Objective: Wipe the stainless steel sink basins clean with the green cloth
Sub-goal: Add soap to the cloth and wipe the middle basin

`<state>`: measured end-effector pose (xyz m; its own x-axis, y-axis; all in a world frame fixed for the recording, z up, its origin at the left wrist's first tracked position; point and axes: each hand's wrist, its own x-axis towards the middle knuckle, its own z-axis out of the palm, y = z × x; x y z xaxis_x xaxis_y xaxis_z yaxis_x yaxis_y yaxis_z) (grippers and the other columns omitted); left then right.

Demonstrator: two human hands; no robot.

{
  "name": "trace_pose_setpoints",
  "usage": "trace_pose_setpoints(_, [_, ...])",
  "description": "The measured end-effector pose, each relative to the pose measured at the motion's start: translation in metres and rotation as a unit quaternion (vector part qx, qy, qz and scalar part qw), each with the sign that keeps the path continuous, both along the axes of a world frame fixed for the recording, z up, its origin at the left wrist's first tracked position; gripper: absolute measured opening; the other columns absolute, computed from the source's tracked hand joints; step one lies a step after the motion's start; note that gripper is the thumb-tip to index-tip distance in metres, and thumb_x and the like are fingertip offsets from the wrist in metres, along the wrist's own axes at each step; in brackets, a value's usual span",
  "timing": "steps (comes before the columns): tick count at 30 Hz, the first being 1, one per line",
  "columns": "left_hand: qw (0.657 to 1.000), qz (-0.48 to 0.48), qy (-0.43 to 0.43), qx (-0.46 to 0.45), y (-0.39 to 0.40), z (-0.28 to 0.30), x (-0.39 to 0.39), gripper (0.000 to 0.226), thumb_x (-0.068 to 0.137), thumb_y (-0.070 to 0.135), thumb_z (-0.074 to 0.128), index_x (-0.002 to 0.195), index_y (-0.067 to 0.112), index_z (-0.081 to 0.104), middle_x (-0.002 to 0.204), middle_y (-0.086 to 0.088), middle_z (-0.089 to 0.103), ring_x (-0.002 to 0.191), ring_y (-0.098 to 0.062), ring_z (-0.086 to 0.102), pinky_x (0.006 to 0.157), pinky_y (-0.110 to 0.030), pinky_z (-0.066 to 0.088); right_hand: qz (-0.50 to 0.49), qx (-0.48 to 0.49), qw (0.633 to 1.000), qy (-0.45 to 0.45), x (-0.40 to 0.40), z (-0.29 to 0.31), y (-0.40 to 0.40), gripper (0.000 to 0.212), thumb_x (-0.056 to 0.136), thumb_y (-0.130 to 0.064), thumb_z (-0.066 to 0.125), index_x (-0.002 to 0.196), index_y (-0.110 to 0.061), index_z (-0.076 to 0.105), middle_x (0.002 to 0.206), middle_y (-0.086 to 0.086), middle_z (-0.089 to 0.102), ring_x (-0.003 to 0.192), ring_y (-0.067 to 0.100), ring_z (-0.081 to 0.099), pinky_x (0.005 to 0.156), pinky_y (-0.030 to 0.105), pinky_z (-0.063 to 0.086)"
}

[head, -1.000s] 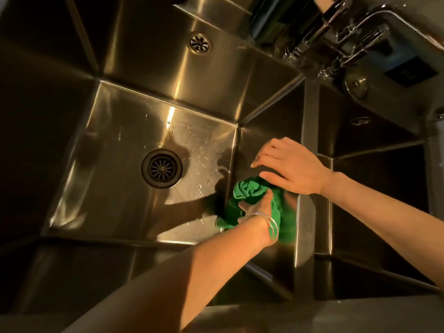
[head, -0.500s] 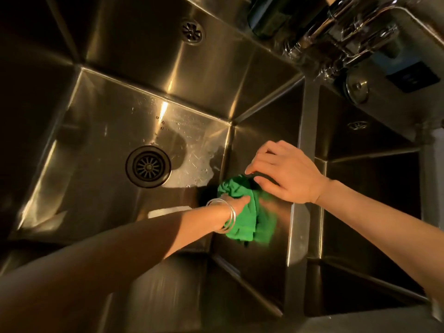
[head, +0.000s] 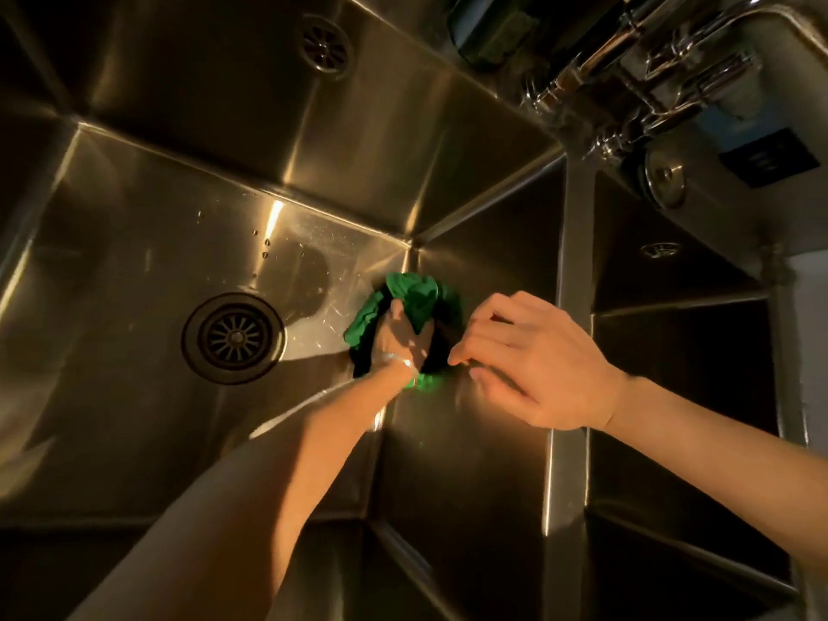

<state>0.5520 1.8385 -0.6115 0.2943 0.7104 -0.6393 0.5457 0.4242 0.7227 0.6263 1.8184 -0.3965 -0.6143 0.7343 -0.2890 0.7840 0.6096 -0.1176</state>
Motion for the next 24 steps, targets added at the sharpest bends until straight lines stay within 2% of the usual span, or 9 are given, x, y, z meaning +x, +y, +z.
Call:
trace_pose_setpoints(1, [0.998,0.058,-0.032,0.015,0.021,0.001,0.005,0.043,0.093,0.029,0.049,0.126,0.003,0.041,0.125,-0.022,0.052,0.114,-0.034,0.050,0.092,-0.036,0.038,0.000,0.001,1.000,0.004,0.000,0.000,0.000,0.025,0.087,-0.026,0.046,0.096,-0.019,0.068,0.086,-0.006,0.065,0.090,0.017,0.055,0.074,0.030,0.039])
trace_pose_setpoints(3, [0.991,0.104,-0.082,0.025,0.062,0.001,0.015,0.051,0.087,0.034,0.059,0.125,0.003,0.044,0.122,-0.022,0.056,0.111,-0.035,0.054,0.089,-0.035,0.040,0.000,-0.003,1.000,0.010,0.002,-0.001,0.000,0.023,0.086,-0.024,0.048,0.095,-0.018,0.068,0.085,-0.008,0.065,0.089,0.017,0.055,0.078,0.026,0.034])
trace_pose_setpoints(5, [0.991,0.093,-0.095,0.002,0.090,-0.006,0.022,0.058,0.085,0.034,0.062,0.132,0.007,0.040,0.127,-0.019,0.054,0.115,-0.035,0.052,0.094,-0.034,0.041,-0.005,-0.013,1.000,0.012,0.004,-0.003,0.001,0.022,0.086,-0.024,0.049,0.094,-0.019,0.068,0.083,-0.009,0.065,0.090,0.017,0.056,0.079,0.024,0.031])
trace_pose_setpoints(8, [0.991,0.061,-0.120,-0.027,0.103,-0.015,0.024,0.065,0.080,0.028,0.068,0.136,0.016,0.038,0.128,-0.011,0.055,0.117,-0.031,0.053,0.101,-0.039,0.040,-0.006,-0.005,1.000,0.010,0.006,-0.003,0.003,0.021,0.085,-0.022,0.050,0.092,-0.017,0.068,0.081,-0.008,0.064,0.089,0.017,0.056,0.078,0.028,0.036])
trace_pose_setpoints(12, [0.993,-0.059,-0.099,-0.013,0.077,-0.009,-0.002,0.055,0.076,0.022,0.069,0.126,0.019,0.048,0.119,-0.008,0.060,0.110,-0.028,0.055,0.096,-0.037,0.044,-0.009,-0.007,1.000,-0.011,0.002,0.000,0.001,0.020,0.084,-0.021,0.050,0.091,-0.017,0.068,0.082,-0.007,0.065,0.089,0.016,0.054,0.075,0.031,0.040])
trace_pose_setpoints(15, [0.980,-0.179,-0.081,-0.022,0.034,-0.004,-0.029,0.051,0.075,0.032,0.070,0.121,0.022,0.050,0.114,-0.006,0.062,0.101,-0.024,0.059,0.089,-0.033,0.048,-0.010,-0.019,0.999,-0.027,-0.001,0.002,0.001,0.021,0.084,-0.021,0.047,0.089,-0.018,0.068,0.080,-0.007,0.066,0.087,0.016,0.054,0.074,0.028,0.036])
trace_pose_setpoints(19, [0.975,-0.088,-0.201,-0.033,0.014,0.019,-0.035,0.053,0.085,0.029,0.065,0.130,0.011,0.042,0.121,-0.007,0.059,0.111,-0.023,0.056,0.095,-0.033,0.044,-0.028,-0.035,0.999,-0.027,-0.004,0.006,-0.001,0.022,0.084,-0.021,0.044,0.082,-0.017,0.066,0.075,-0.006,0.066,0.082,0.017,0.055,0.070,0.026,0.036])
trace_pose_setpoints(22, [0.945,-0.008,-0.325,-0.032,0.037,0.047,-0.024,0.068,0.082,0.033,0.067,0.138,0.011,0.035,0.132,-0.005,0.054,0.120,-0.017,0.051,0.105,-0.037,0.039,-0.035,-0.046,0.998,-0.013,-0.004,0.006,0.000,0.020,0.082,-0.019,0.047,0.080,-0.017,0.066,0.075,-0.006,0.066,0.081,0.017,0.055,0.071,0.026,0.040])
trace_pose_setpoints(24, [0.936,0.001,-0.353,-0.020,0.055,0.066,-0.015,0.068,0.083,0.030,0.067,0.139,0.010,0.034,0.133,-0.004,0.053,0.120,-0.015,0.051,0.105,-0.035,0.039,-0.034,-0.038,0.999,-0.006,-0.003,0.005,0.000,0.017,0.079,-0.017,0.050,0.080,-0.018,0.068,0.075,-0.006,0.065,0.082,0.017,0.055,0.072,0.025,0.040])
